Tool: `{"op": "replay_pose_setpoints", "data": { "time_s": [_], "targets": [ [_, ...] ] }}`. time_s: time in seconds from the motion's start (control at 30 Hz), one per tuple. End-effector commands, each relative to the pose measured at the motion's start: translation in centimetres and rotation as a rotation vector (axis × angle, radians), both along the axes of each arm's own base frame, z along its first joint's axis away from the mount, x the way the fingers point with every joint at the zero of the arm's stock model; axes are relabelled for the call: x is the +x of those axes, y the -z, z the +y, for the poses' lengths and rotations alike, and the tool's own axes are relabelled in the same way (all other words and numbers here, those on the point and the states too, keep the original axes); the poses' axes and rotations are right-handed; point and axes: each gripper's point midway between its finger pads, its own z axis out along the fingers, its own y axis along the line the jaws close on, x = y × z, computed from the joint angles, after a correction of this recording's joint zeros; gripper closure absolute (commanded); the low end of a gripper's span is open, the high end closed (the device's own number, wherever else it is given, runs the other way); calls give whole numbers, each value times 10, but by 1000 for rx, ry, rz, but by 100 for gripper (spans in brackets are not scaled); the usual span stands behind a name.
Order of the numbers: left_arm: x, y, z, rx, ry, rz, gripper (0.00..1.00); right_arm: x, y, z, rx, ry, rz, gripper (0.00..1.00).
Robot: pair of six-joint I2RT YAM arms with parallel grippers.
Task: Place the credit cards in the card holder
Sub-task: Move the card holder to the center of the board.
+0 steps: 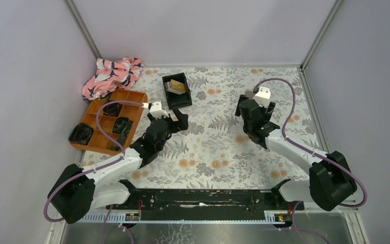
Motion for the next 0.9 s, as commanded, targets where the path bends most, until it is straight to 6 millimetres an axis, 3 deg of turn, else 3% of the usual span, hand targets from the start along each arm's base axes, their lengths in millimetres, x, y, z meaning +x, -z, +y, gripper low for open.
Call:
{"op": "replay_pose_setpoints", "data": {
  "time_s": [0.0, 0.07, 0.23, 0.47, 0.87],
  "targets": [
    [-2, -7, -12, -34, -8, 0, 0, 1, -37, -22, -58, 151, -47, 1],
    [1, -11, -23, -28, 15, -2, 0, 1, -41, -29, -87, 195, -31, 0],
    [9, -16, -58, -15, 93, 13, 0, 16, -34, -34, -74, 175, -5, 10],
    [19, -11, -99, -40, 188, 53, 0, 53, 1, -59, 65, 163, 82, 14],
    [35, 11, -139, -22, 275, 101, 0, 105, 56, -58, 79, 117, 235, 12]
  ]
}}
